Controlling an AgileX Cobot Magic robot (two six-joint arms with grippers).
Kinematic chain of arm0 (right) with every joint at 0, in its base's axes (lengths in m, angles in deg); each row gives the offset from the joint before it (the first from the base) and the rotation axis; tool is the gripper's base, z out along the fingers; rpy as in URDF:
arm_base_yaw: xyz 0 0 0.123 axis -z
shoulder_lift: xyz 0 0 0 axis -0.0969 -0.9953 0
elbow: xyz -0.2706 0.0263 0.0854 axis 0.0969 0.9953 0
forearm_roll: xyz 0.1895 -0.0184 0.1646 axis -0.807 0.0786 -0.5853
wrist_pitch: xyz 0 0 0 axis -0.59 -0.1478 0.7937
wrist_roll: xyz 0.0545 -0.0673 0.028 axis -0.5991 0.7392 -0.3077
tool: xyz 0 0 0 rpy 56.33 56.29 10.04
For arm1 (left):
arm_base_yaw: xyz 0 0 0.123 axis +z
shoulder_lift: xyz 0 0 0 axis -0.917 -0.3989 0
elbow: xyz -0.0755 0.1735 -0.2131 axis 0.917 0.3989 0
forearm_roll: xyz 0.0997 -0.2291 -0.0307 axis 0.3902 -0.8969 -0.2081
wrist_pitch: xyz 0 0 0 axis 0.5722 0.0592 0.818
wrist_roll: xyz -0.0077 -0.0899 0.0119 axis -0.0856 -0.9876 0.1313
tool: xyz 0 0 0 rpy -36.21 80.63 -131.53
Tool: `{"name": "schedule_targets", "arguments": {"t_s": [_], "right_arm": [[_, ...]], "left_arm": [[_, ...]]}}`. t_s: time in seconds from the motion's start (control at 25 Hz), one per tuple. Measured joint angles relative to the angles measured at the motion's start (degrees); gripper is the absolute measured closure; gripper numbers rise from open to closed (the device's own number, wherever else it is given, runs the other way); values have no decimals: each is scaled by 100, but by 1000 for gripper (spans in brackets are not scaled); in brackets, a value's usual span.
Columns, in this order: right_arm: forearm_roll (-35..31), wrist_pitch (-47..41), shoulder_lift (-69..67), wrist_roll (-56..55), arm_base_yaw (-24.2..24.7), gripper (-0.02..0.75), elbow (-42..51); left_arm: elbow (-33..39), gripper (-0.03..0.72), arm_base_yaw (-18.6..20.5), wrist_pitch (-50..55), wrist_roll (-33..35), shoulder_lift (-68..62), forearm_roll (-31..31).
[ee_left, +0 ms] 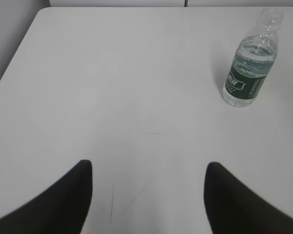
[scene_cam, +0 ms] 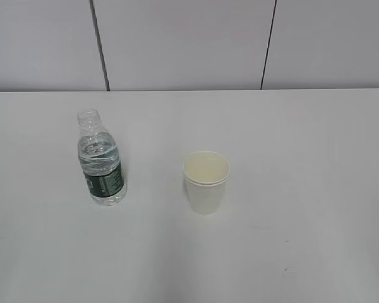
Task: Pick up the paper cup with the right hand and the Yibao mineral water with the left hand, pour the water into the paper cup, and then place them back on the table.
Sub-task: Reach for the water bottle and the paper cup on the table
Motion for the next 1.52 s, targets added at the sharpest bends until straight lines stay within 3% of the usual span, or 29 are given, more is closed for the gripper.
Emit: {"name": "schedule_targets", "arguments": {"t_s": [1.52], "right_arm": [[4,0,0,0,0,145,0]], "left_arm": [[0,240,0,0,0,0,-7]]}}
